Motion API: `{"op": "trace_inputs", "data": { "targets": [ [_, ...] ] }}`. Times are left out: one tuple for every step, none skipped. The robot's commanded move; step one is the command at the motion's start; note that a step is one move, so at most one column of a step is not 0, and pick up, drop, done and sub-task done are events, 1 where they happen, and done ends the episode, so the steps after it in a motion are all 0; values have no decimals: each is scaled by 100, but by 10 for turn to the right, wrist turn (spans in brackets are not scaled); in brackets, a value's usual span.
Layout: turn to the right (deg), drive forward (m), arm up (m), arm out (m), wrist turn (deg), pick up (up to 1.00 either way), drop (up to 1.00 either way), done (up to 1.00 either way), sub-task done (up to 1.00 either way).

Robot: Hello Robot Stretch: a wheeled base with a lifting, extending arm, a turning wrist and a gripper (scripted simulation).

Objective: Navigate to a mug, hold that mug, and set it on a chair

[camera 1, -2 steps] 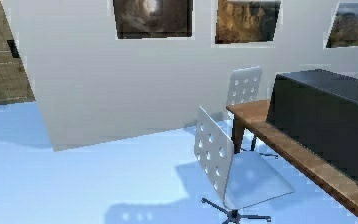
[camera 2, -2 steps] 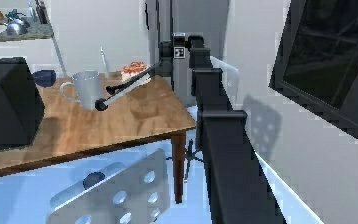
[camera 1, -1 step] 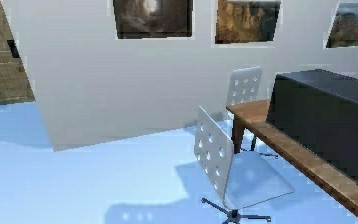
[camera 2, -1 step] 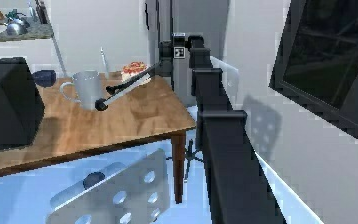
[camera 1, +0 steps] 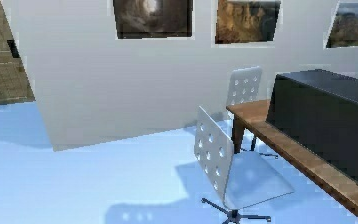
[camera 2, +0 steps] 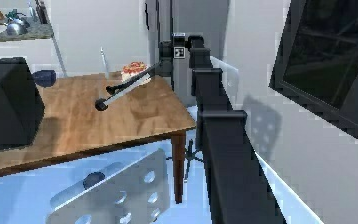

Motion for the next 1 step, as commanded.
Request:
{"op": "trace_inputs", "data": {
  "targets": [
    [0, 0, 0, -10, 0, 0, 0, 0, 0]
  ]
}}
